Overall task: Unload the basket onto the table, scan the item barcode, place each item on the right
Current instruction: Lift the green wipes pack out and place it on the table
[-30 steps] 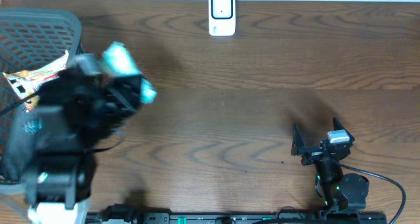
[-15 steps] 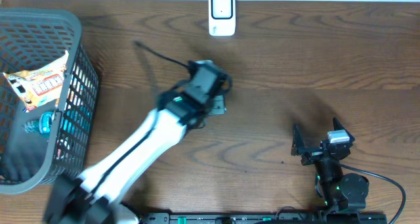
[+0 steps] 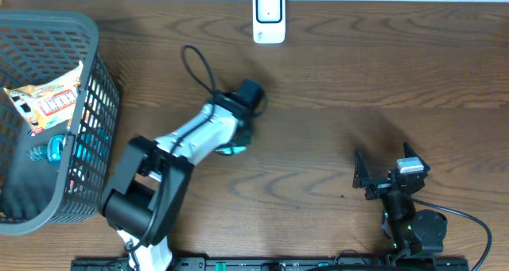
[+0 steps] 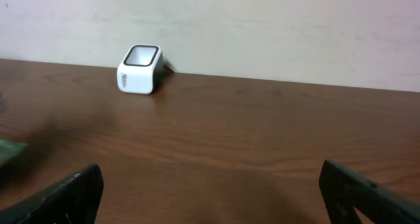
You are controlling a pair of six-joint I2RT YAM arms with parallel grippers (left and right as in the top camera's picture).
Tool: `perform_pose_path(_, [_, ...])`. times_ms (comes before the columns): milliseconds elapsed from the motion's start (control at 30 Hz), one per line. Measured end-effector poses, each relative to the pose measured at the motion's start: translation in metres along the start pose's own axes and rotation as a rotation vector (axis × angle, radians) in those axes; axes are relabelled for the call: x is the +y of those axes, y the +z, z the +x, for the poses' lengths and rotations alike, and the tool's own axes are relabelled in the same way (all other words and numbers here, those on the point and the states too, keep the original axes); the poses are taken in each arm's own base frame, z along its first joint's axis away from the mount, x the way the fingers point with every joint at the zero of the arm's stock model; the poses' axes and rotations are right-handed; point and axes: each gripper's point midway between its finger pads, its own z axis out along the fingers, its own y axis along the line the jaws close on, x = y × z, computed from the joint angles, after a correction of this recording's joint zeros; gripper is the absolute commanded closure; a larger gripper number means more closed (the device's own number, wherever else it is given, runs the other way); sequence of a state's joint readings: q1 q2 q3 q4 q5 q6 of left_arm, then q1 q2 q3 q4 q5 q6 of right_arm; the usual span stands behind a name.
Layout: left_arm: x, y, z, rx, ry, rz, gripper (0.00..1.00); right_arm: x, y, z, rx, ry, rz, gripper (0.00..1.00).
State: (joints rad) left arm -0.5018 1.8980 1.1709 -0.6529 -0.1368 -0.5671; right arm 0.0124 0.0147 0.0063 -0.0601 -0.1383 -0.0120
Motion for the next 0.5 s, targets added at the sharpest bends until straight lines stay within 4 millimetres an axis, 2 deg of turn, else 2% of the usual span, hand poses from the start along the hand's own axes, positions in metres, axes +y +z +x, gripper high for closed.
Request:
perform_pose_path(133, [0.023,0.004,-0.020,-0.037,-0.050,-0.033,0.63,0.000,0.000,0.000,0.000,0.000,0.000,0.01])
perform_pose_path(267, [0.029,0.004,-0.020,-0.032,-0.043,-0.052,0.51,0.000,0.000,0.000,0.000,0.000,0.000,0.01])
perform_pose_path(300, [0.030,0.004,-0.019,-0.027,-0.039,-0.055,0.43,0.000,0.000,0.000,0.000,0.000,0.000,0.01])
perform_pose_path(333, [0.030,0.004,-0.017,-0.023,-0.029,-0.059,0.39,0.000,0.000,0.000,0.000,0.000,0.000,0.01])
perform_pose_path(367, [0.031,0.004,-0.016,-0.018,-0.023,-0.061,0.21,0.000,0.000,0.000,-0.001,0.000,0.000,0.01])
perform_pose_path(500, [0.040,-0.005,-0.007,0.015,0.004,-0.087,0.19,0.000,0.000,0.000,0.000,0.000,0.000,0.01])
